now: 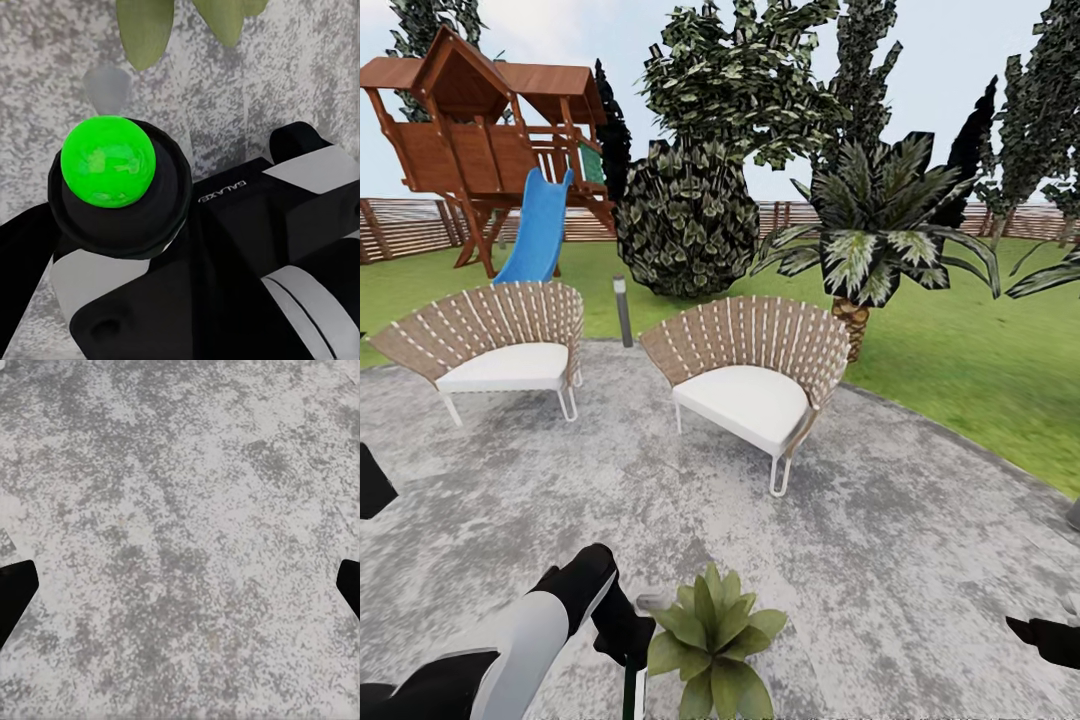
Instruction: Pick up the pesticide atomizer in the garden and spray insectifuge to fully cover both potted plants in the garden.
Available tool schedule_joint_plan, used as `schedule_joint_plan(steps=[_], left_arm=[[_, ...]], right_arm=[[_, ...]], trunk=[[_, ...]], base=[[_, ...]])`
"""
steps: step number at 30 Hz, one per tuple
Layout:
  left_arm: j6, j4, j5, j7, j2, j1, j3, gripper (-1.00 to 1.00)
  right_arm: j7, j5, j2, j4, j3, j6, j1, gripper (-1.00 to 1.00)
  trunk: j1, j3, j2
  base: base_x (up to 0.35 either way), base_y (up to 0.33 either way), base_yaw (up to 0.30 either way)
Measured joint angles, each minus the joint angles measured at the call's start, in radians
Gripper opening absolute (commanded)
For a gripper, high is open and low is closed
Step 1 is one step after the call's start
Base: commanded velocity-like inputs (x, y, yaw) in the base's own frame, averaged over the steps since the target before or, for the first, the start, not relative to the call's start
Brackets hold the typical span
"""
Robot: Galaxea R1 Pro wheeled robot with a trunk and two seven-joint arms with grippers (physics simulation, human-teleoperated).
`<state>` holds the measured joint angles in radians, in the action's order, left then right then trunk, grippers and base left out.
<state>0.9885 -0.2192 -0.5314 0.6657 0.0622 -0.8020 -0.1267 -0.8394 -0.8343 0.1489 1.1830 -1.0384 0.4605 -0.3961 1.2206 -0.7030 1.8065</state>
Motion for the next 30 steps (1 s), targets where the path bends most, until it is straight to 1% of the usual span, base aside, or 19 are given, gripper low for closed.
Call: schedule_joint_plan(steps=[19, 24, 29, 30], left_arm=[[0.0, 0.0, 0.0, 0.0, 0.0, 0.0, 0.0, -1.0], [0.0, 0.004, 0.0, 0.0, 0.0, 0.0, 0.0, -1.0], [0.0, 0.006, 0.0, 0.0, 0.0, 0.0, 0.0, -1.0], [-0.003, 0.002, -0.005, -0.002, -0.001, 0.0, 0.005, -1.0]], right_arm=[[0.0, 0.0, 0.0, 0.0, 0.0, 0.0, 0.0, 1.0], [0.0, 0.0, 0.0, 0.0, 0.0, 0.0, 0.0, 1.0], [0.0, 0.0, 0.0, 0.0, 0.0, 0.0, 0.0, 1.0], [0.0, 0.0, 0.001, 0.0, -0.001, -0.001, 0.0, 1.0]], trunk=[[0.0, -0.03, 0.0], [0.0, -0.034, 0.0], [0.019, -0.05, 0.035], [0.023, -0.053, 0.042]], base=[[0.0, 0.0, 0.0], [0.0, 0.0, 0.0], [0.0, 0.0, 0.0], [0.0, 0.0, 0.0]])
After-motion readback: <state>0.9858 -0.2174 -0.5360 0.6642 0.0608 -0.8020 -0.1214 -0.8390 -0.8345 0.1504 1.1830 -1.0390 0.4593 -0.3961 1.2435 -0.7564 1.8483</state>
